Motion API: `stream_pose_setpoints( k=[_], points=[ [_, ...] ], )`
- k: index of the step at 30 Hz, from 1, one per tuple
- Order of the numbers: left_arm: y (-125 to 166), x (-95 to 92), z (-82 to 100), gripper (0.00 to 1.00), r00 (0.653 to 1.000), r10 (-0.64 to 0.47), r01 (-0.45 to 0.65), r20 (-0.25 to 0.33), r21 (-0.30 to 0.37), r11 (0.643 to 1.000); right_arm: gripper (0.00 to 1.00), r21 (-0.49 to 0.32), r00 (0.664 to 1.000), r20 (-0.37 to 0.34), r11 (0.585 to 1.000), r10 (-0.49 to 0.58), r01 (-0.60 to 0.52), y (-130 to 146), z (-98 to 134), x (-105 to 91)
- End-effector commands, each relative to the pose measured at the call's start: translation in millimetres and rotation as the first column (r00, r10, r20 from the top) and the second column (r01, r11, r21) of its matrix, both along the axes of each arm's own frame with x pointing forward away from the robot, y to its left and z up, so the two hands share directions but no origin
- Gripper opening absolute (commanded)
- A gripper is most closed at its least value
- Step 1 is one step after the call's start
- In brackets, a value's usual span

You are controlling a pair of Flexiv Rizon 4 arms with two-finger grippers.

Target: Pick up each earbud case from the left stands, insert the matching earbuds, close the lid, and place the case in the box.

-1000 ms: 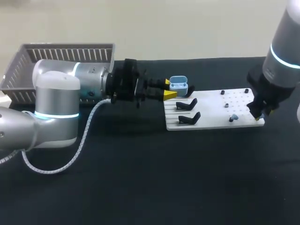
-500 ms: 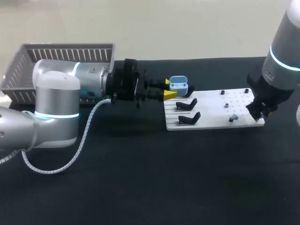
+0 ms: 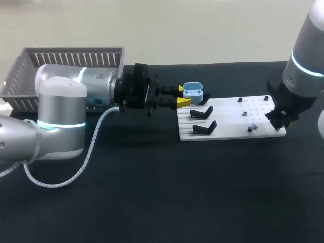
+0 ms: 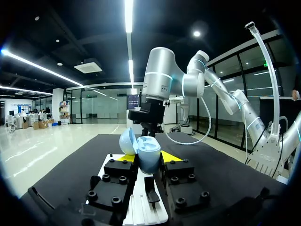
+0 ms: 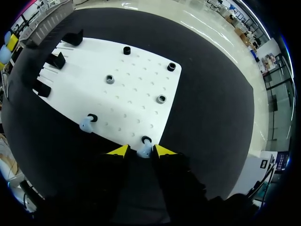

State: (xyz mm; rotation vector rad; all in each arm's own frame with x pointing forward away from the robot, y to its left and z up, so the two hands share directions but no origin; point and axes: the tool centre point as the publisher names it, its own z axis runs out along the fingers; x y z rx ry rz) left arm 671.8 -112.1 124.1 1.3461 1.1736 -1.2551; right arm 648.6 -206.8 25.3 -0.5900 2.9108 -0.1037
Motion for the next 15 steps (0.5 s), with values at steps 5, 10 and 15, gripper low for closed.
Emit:
stream_pose_setpoints(
  k=[5,10,15],
  points=[
    [0.2,-1.8,-0.4,0.00,1.000,0.006,-0.006,0.003,-0.002,1.000,0.32,-0.007,1.000,0.010,1.000,-0.015,0.016,-1.2,-3.1,3.2],
    [0.2,-1.8,-0.4,0.00,1.000,0.006,-0.006,0.003,-0.002,1.000,0.27,-0.013,1.000,0.013,1.000,-0.023,0.023,-1.9,-4.2,3.8],
    [0.2,-1.8,-0.4,0.00,1.000,0.006,-0.006,0.003,-0.002,1.000,0.12,-0.018,0.999,0.011,0.999,-0.030,0.031,-3.1,-6.3,3.3]
  ],
)
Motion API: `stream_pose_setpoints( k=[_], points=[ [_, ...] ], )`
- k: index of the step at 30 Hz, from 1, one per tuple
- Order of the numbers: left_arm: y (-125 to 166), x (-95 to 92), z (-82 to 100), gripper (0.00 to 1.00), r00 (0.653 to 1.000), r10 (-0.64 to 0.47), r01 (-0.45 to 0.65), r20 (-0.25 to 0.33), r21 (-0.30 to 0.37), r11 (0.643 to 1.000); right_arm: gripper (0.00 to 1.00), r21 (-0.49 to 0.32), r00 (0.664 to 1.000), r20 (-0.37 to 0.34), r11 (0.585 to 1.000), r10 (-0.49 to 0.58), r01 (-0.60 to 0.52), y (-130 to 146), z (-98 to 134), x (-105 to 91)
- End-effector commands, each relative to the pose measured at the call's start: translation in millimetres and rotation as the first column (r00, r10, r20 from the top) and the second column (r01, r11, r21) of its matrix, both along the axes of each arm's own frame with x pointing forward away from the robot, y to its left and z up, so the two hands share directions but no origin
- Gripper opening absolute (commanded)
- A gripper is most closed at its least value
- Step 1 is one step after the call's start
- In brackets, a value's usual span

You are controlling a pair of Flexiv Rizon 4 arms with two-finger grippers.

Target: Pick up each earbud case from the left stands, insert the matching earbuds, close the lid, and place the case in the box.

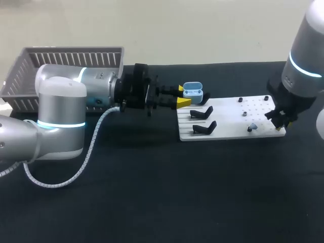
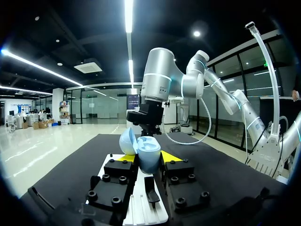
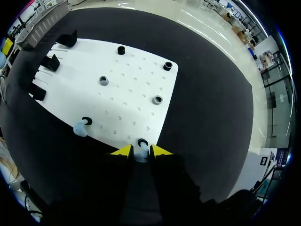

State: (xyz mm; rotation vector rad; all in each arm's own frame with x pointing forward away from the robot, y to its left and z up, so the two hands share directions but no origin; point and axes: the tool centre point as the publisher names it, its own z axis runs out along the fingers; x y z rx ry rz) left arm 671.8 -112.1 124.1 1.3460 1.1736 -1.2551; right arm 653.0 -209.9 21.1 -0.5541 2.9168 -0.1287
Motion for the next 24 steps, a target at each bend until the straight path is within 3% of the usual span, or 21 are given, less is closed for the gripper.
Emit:
stream_pose_setpoints(
  k=[1,2,7,12,18,24],
  points=[
    [0,-1.8,-0.4,0.00,1.000,0.006,-0.006,0.003,-0.002,1.000,0.09,-0.004,1.000,0.007,1.000,-0.006,0.006,0,-2,-1.3],
    [0,-1.8,-0.4,0.00,1.000,0.006,-0.006,0.003,-0.002,1.000,0.00,-0.005,1.000,0.007,1.000,-0.008,0.008,0,-2,-1.6],
    [0,-1.8,-0.4,0.00,1.000,0.006,-0.006,0.003,-0.002,1.000,0.00,-0.021,0.999,0.034,1.000,-0.014,0.015,1,9,-6.8],
    [0,-1.8,-0.4,0.00,1.000,0.006,-0.006,0.003,-0.002,1.000,0.00,-0.031,0.995,0.079,0.997,-0.068,0.071,15,51,-20.1],
    [0,-1.8,-0.4,0.00,1.000,0.006,-0.006,0.003,-0.002,1.000,0.00,0.036,0.975,0.034,0.975,-0.218,0.217,43,101,-35.8],
    [0,-1.8,-0.4,0.00,1.000,0.006,-0.006,0.003,-0.002,1.000,0.00,0.048,0.967,-0.021,0.966,-0.255,0.256,75,111,-53.2]
  ],
)
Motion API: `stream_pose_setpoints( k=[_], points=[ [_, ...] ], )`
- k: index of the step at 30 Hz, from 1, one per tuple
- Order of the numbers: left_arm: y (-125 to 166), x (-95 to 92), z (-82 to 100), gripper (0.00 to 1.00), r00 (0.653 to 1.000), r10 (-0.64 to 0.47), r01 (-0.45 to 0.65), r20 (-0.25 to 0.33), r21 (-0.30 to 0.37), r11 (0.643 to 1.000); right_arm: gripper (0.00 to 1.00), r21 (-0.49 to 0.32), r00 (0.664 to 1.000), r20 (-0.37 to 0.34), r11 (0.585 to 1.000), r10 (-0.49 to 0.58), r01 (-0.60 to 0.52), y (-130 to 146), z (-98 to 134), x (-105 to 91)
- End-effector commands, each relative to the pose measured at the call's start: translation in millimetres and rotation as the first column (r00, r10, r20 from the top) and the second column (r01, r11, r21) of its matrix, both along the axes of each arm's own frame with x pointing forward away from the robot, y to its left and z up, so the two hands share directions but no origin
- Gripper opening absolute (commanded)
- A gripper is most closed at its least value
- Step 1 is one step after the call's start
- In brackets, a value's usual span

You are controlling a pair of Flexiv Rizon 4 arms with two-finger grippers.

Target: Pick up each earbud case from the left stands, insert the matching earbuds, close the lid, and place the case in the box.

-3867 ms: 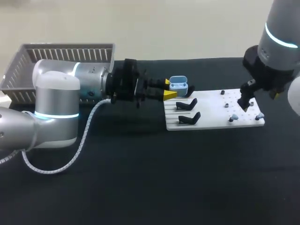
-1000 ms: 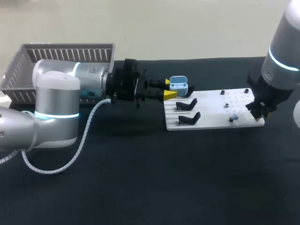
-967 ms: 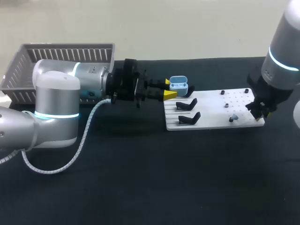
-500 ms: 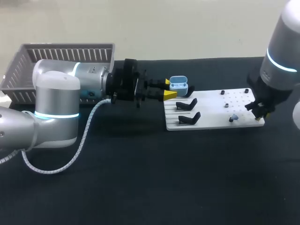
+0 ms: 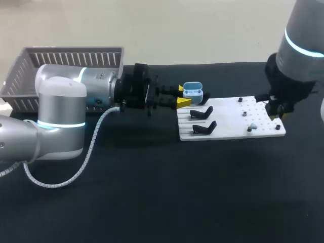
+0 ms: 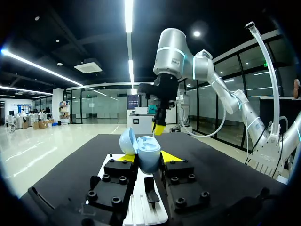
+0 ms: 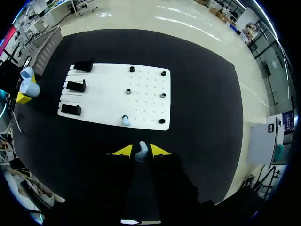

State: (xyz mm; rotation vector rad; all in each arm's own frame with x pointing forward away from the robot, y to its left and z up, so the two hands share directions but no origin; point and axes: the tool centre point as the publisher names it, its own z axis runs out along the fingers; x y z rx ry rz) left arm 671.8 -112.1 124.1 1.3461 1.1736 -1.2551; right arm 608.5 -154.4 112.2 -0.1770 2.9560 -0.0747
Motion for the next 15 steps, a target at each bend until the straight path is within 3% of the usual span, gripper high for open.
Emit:
stream_pose_setpoints(
  k=[1,15],
  points=[
    [0.2,-1.8,-0.4,0.00,1.000,0.006,-0.006,0.003,-0.002,1.000,0.00,-0.016,0.999,-0.032,1.000,0.004,-0.005,25.0,18.7,-12.6],
    [0.2,-1.8,-0.4,0.00,1.000,0.006,-0.006,0.003,-0.002,1.000,0.00,-0.016,0.999,-0.032,1.000,0.004,-0.005,25.0,18.7,-12.6]
  ],
)
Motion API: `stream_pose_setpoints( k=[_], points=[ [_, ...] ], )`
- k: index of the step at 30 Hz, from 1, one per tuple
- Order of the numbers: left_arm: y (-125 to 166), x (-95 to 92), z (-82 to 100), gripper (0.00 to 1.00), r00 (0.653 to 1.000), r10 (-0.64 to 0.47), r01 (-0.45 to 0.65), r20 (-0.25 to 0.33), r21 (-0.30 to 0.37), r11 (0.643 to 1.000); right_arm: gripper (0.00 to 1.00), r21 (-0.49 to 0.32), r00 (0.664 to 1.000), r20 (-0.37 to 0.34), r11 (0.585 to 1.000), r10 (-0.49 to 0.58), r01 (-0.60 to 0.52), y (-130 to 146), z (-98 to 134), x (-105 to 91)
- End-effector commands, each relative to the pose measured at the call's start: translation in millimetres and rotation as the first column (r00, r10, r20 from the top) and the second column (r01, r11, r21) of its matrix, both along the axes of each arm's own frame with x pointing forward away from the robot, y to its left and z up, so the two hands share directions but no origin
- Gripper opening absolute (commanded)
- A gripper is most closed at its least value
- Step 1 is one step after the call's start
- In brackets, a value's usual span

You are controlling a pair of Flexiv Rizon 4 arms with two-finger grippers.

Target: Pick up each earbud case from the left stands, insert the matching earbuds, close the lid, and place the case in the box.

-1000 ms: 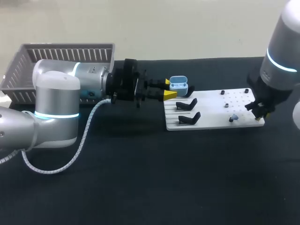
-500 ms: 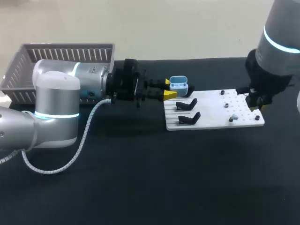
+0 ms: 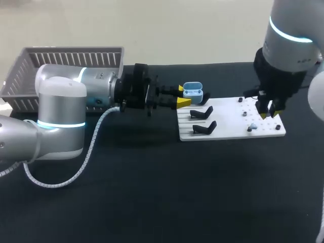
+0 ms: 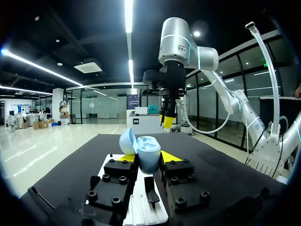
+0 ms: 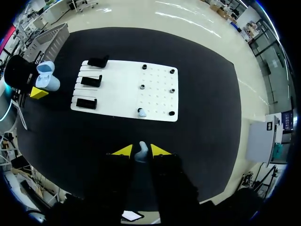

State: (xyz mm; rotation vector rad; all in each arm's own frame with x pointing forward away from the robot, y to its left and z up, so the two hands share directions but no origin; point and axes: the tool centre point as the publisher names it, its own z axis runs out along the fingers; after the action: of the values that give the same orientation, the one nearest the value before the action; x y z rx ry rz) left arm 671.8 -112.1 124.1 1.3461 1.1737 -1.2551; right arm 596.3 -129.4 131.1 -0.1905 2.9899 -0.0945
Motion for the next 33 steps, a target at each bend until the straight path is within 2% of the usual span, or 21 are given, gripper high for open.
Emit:
stream_pose_setpoints(
  k=[1,4,6,10,18,24,33],
  points=[
    [2,-3.8,-0.1,0.00,1.000,-0.002,0.002,0.006,0.007,1.000,0.00,-0.001,1.000,0.002,1.000,-0.001,0.001,0,0,-0.3],
    [5,-9.7,0.9,0.00,1.000,-0.024,0.024,0.008,0.000,1.000,0.00,-0.015,1.000,-0.011,1.000,-0.008,0.008,19,2,3.0],
    [4,-13.3,1.1,0.00,0.998,-0.043,0.042,0.038,0.032,0.999,0.00,-0.016,1.000,-0.016,1.000,-0.027,0.026,29,2,5.1],
    [2,-18.0,6.8,0.00,0.996,-0.068,0.066,0.060,0.025,0.998,0.00,-0.013,0.997,-0.028,0.997,-0.076,0.076,45,4,6.1],
    [9,-24.4,4.4,0.00,0.998,-0.058,0.059,0.037,-0.027,0.998,0.00,0.010,0.980,-0.001,0.980,-0.197,0.197,64,18,2.0],
    [8,-29.2,2.4,0.00,0.998,-0.057,0.059,0.035,-0.036,0.998,0.00,0.045,0.960,0.023,0.959,-0.279,0.278,76,35,-2.9],
    [5,-29.0,-2.4,0.00,0.998,-0.057,0.059,0.033,-0.045,0.997,0.00,0.049,0.918,0.001,0.917,-0.397,0.396,91,44,-4.8]
  ],
)
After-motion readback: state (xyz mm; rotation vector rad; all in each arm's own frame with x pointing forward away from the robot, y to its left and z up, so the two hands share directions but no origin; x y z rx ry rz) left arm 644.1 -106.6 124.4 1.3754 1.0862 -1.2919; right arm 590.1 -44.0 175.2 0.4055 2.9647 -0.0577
